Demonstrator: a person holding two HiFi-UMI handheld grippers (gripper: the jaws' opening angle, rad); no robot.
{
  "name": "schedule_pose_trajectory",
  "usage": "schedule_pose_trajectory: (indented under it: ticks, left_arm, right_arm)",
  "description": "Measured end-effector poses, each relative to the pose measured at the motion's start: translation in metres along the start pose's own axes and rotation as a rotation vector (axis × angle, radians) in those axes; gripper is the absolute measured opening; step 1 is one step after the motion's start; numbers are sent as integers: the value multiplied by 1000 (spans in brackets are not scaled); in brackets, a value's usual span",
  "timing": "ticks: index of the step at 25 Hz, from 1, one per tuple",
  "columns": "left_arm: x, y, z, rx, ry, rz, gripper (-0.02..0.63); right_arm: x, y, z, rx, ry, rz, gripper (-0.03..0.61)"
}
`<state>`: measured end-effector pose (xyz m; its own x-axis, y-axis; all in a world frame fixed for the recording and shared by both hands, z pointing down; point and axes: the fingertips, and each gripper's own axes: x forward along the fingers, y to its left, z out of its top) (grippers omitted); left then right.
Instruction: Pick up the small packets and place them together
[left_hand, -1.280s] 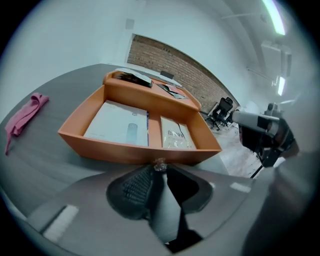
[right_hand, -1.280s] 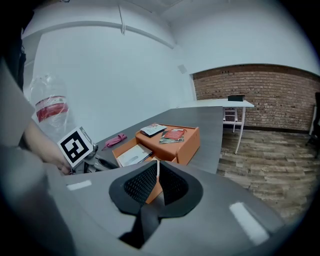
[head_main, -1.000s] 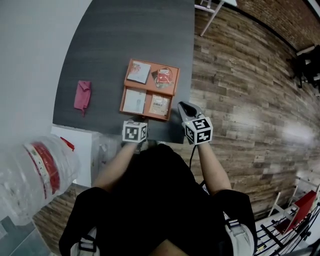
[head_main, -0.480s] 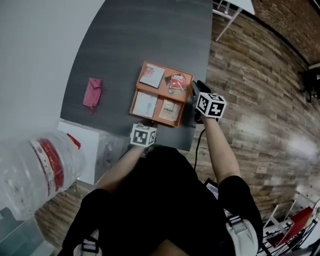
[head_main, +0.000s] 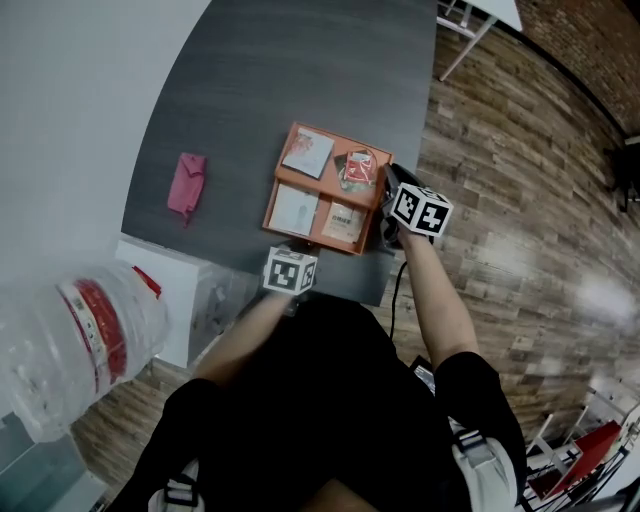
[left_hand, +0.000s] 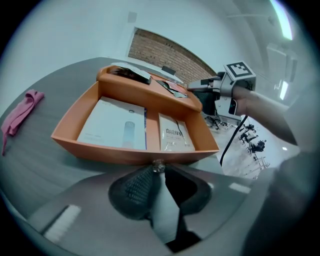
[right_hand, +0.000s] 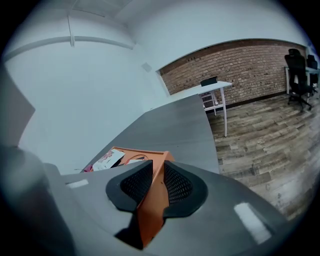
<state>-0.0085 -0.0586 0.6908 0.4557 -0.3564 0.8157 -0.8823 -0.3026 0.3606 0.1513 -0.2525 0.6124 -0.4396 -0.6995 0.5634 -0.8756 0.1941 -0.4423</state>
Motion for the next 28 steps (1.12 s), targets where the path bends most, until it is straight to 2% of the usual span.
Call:
schedule_pose_trajectory:
  ticks: [7, 11, 18, 23, 28]
  left_arm:
    - [0, -1, -2, 1, 5, -23, 75]
    - [-6, 0, -2, 18, -18, -28, 84]
    - [-26, 10, 1, 26, -83, -58, 107]
    - [-45, 13, 9, 47, -206, -62, 101]
    - [-83, 9, 29, 131, -409, -51, 55]
  right_arm:
    - [-5, 2, 0, 16, -14, 24, 77]
    - [-22, 5, 1, 18, -67, 44, 101]
    - [-58, 12, -7, -37, -151, 28, 97]
    - [-89, 30, -22, -64, -189, 38, 92]
    - [-138, 44, -33, -81, -265, 3, 69]
